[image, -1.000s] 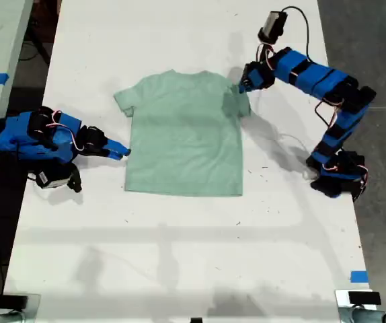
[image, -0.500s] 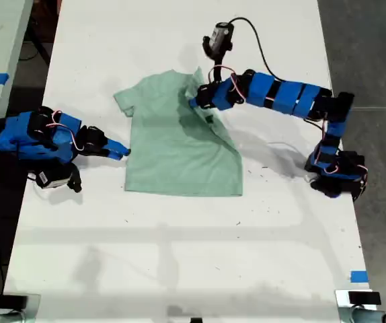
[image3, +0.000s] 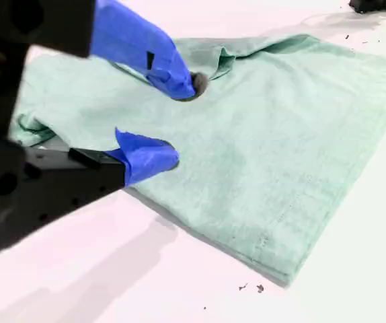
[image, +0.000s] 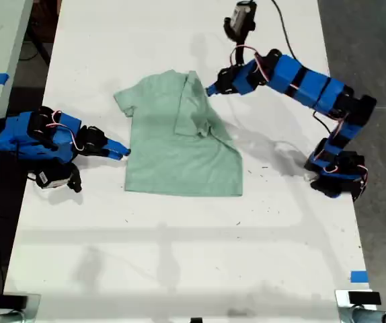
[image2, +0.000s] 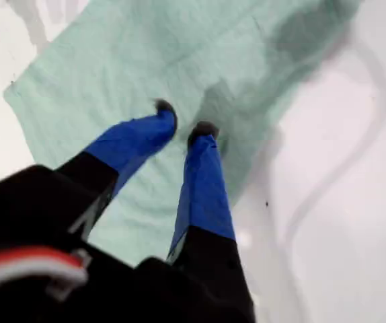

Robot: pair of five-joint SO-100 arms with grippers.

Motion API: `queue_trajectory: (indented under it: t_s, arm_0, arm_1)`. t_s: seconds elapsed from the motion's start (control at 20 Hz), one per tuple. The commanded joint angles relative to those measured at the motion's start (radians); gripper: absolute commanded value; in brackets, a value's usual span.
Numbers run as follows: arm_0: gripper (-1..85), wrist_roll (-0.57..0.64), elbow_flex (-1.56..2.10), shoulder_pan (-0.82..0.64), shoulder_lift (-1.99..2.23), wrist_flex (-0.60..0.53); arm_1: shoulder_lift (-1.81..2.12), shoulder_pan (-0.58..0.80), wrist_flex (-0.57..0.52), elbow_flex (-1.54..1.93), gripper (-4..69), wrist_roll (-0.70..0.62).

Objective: Fold t shirt

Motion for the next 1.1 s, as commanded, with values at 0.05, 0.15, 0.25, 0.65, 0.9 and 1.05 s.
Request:
queue_trajectory:
  t_s: [0.05, 0.15, 0.25, 0.65, 0.9, 1.05]
  arm_0:
    - [13.0, 0.005, -0.009, -0.011, 0.008, 0.002]
    - [13.1, 0.005, -0.009, -0.011, 0.008, 0.002]
    - [13.1, 0.005, -0.009, -0.011, 0.008, 0.002]
    - [13.1, 0.005, -0.009, -0.011, 0.008, 0.002]
    - [12.0, 0.066, 0.0, -0.187, 0.006, -0.017]
    - [13.0, 0.472, -0.006, -0.295, 0.006, -0.043]
  arm_1:
    - [0.618, 0.021, -0.008, 0.502, -0.5, 0.081]
    - [0.881, -0.026, -0.04, 0.805, -0.5, 0.123]
    - [1.184, -0.051, -0.101, 1.158, -0.5, 0.161]
    - [1.805, -0.092, 0.026, 1.727, -0.2, 0.288]
    - [1.805, -0.095, 0.064, 1.727, -0.2, 0.316]
    - [1.805, -0.083, 0.064, 1.729, -0.2, 0.319]
